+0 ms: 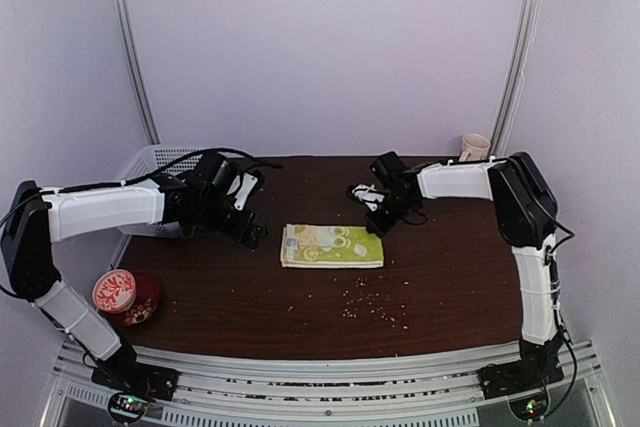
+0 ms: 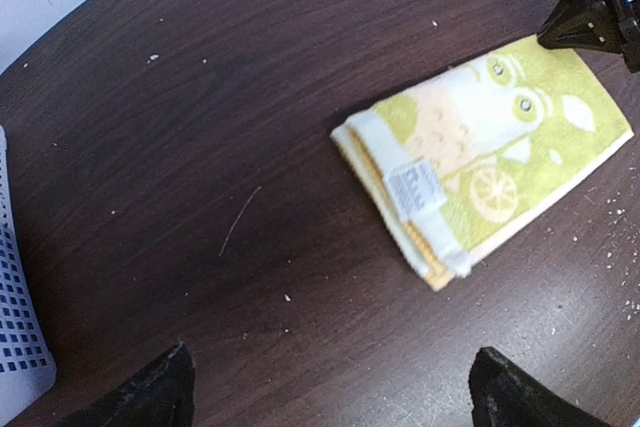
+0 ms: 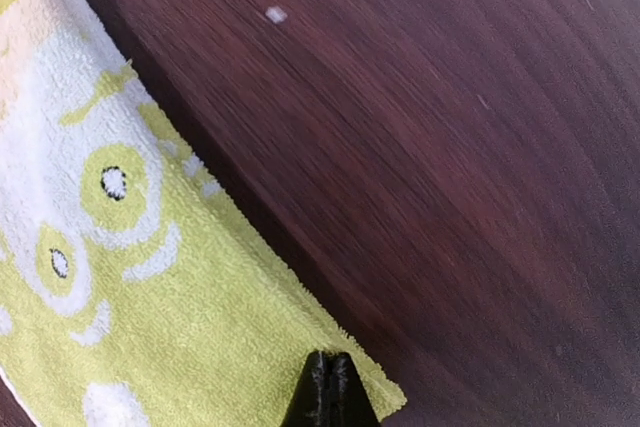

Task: Roll the towels
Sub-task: Rotate the towel at the center of the board.

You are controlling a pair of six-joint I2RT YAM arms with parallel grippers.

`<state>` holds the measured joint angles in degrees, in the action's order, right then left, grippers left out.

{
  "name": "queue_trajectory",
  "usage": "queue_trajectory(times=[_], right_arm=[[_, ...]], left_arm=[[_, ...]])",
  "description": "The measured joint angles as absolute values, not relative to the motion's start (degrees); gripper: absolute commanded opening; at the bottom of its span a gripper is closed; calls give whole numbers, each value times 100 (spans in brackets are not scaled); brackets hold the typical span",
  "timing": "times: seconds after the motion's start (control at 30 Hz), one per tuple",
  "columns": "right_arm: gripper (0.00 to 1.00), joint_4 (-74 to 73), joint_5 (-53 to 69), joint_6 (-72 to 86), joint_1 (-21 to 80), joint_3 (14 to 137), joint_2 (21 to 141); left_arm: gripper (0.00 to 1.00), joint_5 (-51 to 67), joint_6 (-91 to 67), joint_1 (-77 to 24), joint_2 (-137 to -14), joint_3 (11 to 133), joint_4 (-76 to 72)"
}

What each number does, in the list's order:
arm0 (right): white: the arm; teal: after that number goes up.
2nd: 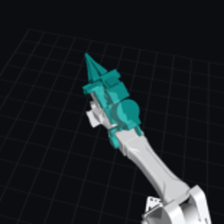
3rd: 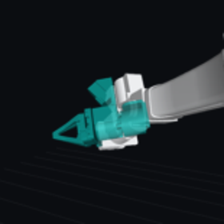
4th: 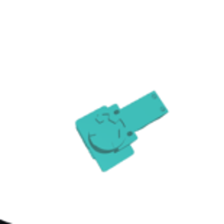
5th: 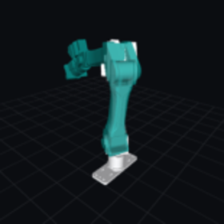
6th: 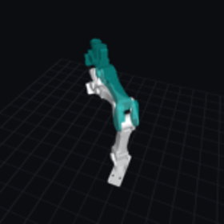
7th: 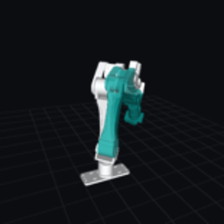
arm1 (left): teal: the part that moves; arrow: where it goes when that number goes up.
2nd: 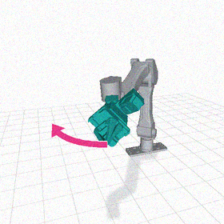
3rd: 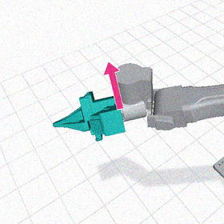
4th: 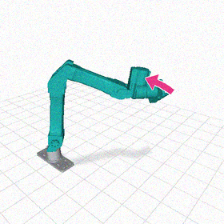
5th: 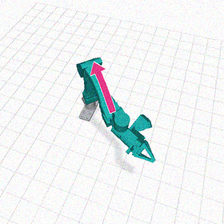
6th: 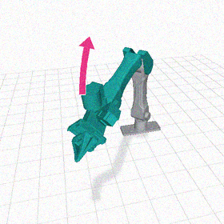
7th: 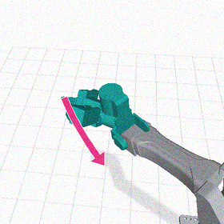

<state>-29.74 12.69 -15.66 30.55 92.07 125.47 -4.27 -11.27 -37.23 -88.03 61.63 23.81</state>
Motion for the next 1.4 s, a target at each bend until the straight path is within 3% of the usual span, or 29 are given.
queue_trajectory(times=[0.1,0.33,0.57,0.87,1.4], right_arm=[[0,-3035,913,-1472,2818,8602,12090],[16,-4250,967,-1632,2753,7808,11246],[16,-4895,1111,-1925,2978,8552,10672],[14,-4025,764,-2174,3380,9885,11544],[14,-3098,-521,-2056,3964,10219,13131]], left_arm=[[98,-423,-1094,-3723,-8768,6095,2346],[98,-401,-1037,-3717,-8680,6016,2305],[98,-255,-1037,-3640,-8565,6007,2191],[98,-132,-1037,-3544,-8565,5970,2134],[98,-78,-1037,-3474,-8567,5968,2102]])
